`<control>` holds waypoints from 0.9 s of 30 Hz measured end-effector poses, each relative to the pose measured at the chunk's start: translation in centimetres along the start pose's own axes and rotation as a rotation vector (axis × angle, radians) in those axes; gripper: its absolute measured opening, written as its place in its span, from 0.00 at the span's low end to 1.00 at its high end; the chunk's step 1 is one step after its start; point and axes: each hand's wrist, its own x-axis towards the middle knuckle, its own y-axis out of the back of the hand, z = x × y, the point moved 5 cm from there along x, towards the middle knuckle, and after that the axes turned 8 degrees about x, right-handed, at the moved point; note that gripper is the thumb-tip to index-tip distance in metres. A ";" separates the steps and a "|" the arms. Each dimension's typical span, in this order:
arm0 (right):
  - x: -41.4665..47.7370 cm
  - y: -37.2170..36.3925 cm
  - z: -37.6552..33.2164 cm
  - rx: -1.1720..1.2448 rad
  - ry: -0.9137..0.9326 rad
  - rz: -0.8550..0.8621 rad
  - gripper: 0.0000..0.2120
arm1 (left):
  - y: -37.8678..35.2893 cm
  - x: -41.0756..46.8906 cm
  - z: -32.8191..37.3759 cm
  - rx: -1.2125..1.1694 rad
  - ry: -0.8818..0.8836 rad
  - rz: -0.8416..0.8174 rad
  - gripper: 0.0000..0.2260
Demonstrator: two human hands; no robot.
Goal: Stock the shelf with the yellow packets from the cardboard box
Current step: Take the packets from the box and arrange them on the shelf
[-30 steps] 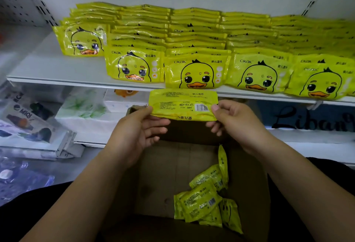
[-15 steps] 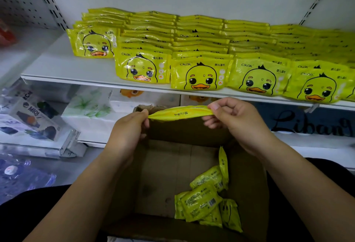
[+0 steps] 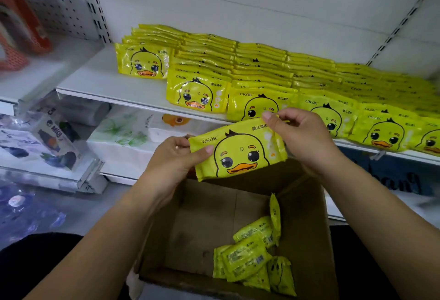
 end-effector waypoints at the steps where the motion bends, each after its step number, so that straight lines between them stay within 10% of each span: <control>1: 0.1 -0.2 -0.1 0.009 -0.020 -0.006 0.20 | 0.1 -0.1 0.1 -0.016 -0.003 0.016 0.27; 7: 0.7 -2.6 -1.9 -0.079 -0.025 -0.199 0.08 | 2.9 -0.2 2.0 -0.067 -0.118 0.128 0.24; 15: 1.9 -9.5 -4.7 -0.523 0.129 -0.660 0.21 | 6.2 0.2 3.7 -0.062 -0.229 0.113 0.19; 22: 5.5 -16.9 -7.6 -0.730 0.310 -0.692 0.11 | 11.3 4.2 3.8 -0.046 -0.299 0.220 0.12; 27: 11.3 -21.9 -9.2 -0.754 0.432 -0.565 0.18 | 17.2 8.8 3.1 0.675 -0.398 0.525 0.23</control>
